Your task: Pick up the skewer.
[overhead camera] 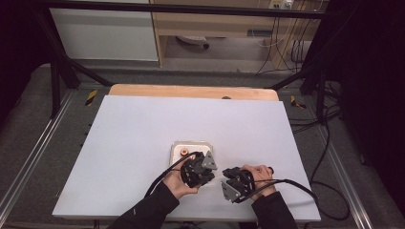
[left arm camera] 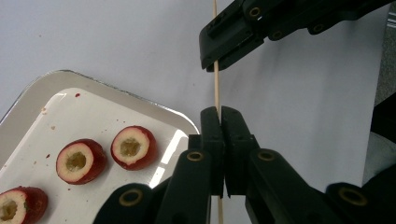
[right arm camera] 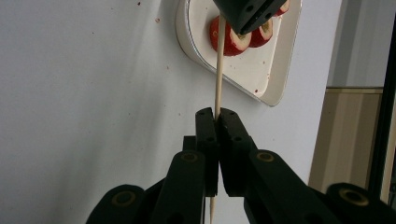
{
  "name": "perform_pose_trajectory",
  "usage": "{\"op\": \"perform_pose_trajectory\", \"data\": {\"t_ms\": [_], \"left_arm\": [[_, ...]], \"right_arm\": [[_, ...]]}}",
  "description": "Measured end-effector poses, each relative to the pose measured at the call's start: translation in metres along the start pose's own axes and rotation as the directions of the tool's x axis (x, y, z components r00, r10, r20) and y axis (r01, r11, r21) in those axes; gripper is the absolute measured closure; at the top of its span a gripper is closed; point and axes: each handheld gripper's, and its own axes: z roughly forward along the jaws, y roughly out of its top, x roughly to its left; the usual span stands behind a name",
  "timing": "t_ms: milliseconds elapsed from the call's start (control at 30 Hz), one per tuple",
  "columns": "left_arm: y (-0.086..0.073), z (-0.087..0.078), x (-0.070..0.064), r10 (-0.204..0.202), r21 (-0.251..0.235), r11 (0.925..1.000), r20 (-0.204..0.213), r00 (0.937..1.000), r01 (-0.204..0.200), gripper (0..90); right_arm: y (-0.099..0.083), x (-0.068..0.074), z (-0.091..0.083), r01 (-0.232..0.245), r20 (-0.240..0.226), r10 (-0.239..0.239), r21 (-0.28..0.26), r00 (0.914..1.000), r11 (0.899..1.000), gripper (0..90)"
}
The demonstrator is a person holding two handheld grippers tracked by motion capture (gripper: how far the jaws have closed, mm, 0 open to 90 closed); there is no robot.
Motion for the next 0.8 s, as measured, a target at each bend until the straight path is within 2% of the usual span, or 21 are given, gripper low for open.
{"op": "perform_pose_trajectory", "data": {"t_ms": [167, 367, 400, 467, 533, 633, 700, 800], "left_arm": [[0.0, 0.002, -0.001, 0.004, 0.007, 1.0, 0.008, 1.0, -0.004, 88.3], [-0.001, 0.0, 0.001, -0.009, -0.004, 1.0, 0.006, 0.9999, 0.009, 86.0], [-0.001, -0.001, 0.002, -0.006, 0.01, 0.9999, 0.01, 0.9999, 0.006, 80.4], [-0.002, -0.004, 0.004, -0.018, 0.026, 0.9995, 0.007, 0.9998, 0.018, 78.4], [-0.001, -0.004, 0.007, -0.027, 0.058, 0.998, 0.012, 0.9996, 0.026, 77.2], [-0.001, -0.003, 0.009, -0.042, 0.086, 0.9955, 0.014, 0.999, 0.04, 77.1], [0.0, 0.0, 0.01, -0.065, 0.118, 0.9911, 0.035, 0.9972, 0.061, 78.2], [0.001, 0.003, 0.009, -0.072, 0.129, 0.9894, 0.034, 0.9968, 0.067, 80.5]], "right_arm": [[0.0, 0.0, -0.001, 0.015, -0.01, -0.015, 0.0, 0.9998, 1.0, 88.7], [0.001, -0.001, -0.003, 0.03, 0.011, -0.03, 0.013, 0.9995, 0.999, 89.1], [0.001, -0.001, -0.004, 0.046, 0.021, -0.046, 0.023, 0.9987, 0.999, 89.1], [0.001, -0.001, -0.004, 0.075, 0.031, -0.076, 0.036, 0.9966, 0.997, 89.0], [0.002, 0.0, -0.003, 0.082, 0.031, -0.083, 0.056, 0.996, 0.995, 89.0], [0.004, -0.002, -0.002, 0.108, 0.032, -0.111, 0.071, 0.9933, 0.992, 89.0], [0.007, -0.003, -0.002, 0.123, 0.034, -0.127, 0.08, 0.9914, 0.989, 89.0], [0.01, -0.004, -0.002, 0.146, 0.039, -0.15, 0.094, 0.9879, 0.985, 89.0]]}}
